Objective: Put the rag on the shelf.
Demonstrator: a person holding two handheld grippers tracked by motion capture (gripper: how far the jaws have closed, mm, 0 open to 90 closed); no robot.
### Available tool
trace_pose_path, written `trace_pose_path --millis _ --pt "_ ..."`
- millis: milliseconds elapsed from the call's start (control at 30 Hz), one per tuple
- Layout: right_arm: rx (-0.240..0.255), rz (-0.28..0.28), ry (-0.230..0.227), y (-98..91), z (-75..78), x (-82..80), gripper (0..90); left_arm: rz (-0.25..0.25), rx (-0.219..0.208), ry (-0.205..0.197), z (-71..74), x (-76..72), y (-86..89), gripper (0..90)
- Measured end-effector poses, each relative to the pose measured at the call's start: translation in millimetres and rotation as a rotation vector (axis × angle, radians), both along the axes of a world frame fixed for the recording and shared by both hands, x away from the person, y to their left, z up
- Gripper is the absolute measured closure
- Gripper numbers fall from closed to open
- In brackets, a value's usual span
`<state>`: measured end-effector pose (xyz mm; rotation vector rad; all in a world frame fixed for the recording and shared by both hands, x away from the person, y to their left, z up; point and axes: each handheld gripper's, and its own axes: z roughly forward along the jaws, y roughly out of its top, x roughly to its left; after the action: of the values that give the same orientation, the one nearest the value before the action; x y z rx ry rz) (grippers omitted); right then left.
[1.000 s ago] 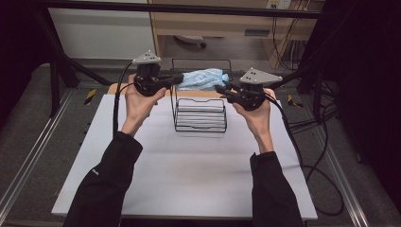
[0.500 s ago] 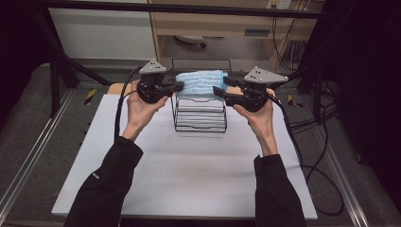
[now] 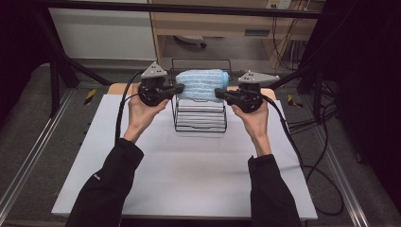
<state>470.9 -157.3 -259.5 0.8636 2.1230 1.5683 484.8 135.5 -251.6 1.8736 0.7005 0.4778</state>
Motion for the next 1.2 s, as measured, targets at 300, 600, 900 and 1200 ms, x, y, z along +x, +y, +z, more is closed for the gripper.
trace_pose_path --millis 300,600,900,1200 --pt "-0.052 -0.082 -0.011 -0.3 -17.5 7.4 90.0 0.014 0.007 -0.007 -12.4 4.5 -4.9 89.7" --pt "-0.048 -0.078 -0.038 2.8 -19.3 5.8 81.2 0.010 -0.018 -0.014 -14.7 1.3 -2.4 85.2" --pt "-0.006 -0.080 -0.054 -9.4 -7.7 -12.8 56.1 0.033 -0.030 -0.011 -4.6 -18.3 13.4 66.1" --pt "-0.001 -0.073 -0.048 -21.5 -7.3 -32.8 32.0 0.035 0.006 -0.014 -13.3 -41.5 37.3 47.8"
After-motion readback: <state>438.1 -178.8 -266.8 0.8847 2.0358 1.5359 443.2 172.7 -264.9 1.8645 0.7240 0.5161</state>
